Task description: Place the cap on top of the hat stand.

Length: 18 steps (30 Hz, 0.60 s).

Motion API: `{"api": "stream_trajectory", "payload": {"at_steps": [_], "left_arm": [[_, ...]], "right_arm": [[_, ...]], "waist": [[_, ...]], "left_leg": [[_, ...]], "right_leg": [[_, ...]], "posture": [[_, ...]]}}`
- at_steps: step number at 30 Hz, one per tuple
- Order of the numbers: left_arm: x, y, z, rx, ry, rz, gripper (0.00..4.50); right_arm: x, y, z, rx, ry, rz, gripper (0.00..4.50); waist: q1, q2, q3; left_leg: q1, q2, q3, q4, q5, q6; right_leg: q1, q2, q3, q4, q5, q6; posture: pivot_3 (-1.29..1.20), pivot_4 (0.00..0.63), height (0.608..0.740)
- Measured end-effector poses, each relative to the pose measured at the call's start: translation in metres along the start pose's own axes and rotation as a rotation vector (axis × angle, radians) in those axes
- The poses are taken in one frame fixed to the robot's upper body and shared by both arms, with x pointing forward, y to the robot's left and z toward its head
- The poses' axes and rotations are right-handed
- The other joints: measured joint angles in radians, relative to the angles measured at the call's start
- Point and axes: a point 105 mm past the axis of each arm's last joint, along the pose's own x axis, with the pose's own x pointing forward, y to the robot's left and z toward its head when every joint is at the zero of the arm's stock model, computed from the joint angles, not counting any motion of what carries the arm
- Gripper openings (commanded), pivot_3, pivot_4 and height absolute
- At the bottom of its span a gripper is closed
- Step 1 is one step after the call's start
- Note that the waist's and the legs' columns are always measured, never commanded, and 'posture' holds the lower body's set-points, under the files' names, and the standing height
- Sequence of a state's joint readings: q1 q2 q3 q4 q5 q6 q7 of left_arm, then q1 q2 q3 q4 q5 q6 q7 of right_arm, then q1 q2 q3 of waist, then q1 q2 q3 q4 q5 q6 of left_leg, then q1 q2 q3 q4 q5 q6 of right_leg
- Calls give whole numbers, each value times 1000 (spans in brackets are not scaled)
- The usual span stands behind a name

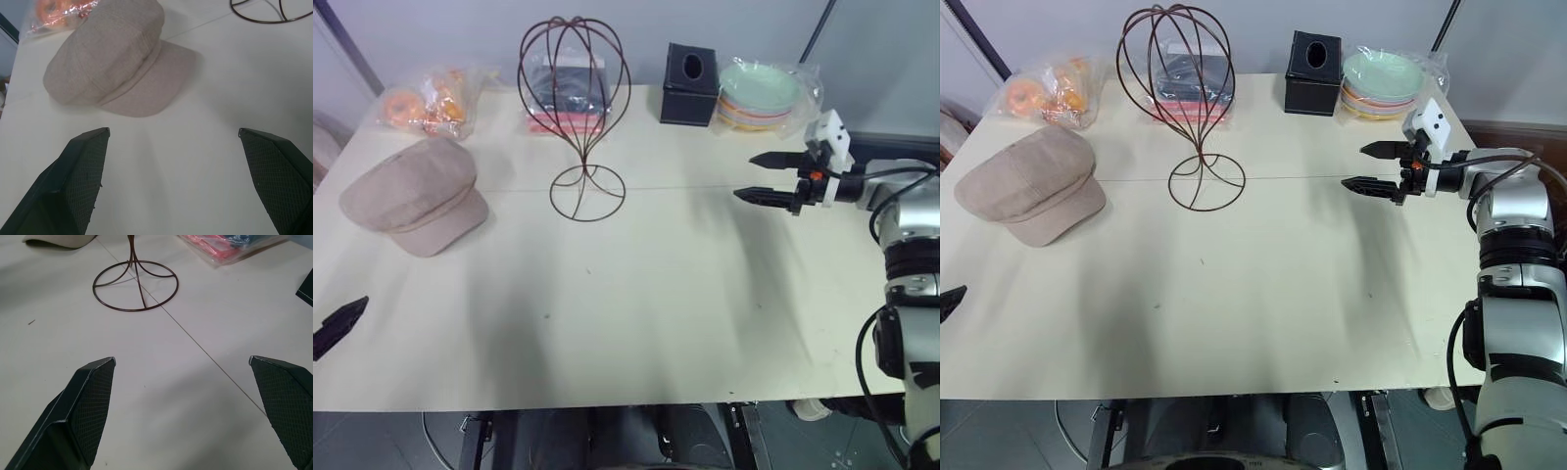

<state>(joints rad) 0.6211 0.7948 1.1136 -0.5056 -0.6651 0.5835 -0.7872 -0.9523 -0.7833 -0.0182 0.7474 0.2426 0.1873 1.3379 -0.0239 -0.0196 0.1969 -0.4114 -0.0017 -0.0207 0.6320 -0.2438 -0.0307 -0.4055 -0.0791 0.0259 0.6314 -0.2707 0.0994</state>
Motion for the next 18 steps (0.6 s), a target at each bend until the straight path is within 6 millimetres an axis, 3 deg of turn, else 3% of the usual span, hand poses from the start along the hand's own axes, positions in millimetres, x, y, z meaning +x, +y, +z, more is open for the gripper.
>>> {"api": "stream_trajectory", "payload": {"at_steps": [18], "left_arm": [[5, 5, 8, 14, -50, 20, 4424]], "right_arm": [[4, 1, 1, -17, -12, -2, 4500]], "waist": [[2, 0, 0]], "left_leg": [[1, 0, 0, 0, 0, 0]], "right_leg": [[1, 0, 0, 1, 2, 3]], "posture": [[0, 150, 740]]}}
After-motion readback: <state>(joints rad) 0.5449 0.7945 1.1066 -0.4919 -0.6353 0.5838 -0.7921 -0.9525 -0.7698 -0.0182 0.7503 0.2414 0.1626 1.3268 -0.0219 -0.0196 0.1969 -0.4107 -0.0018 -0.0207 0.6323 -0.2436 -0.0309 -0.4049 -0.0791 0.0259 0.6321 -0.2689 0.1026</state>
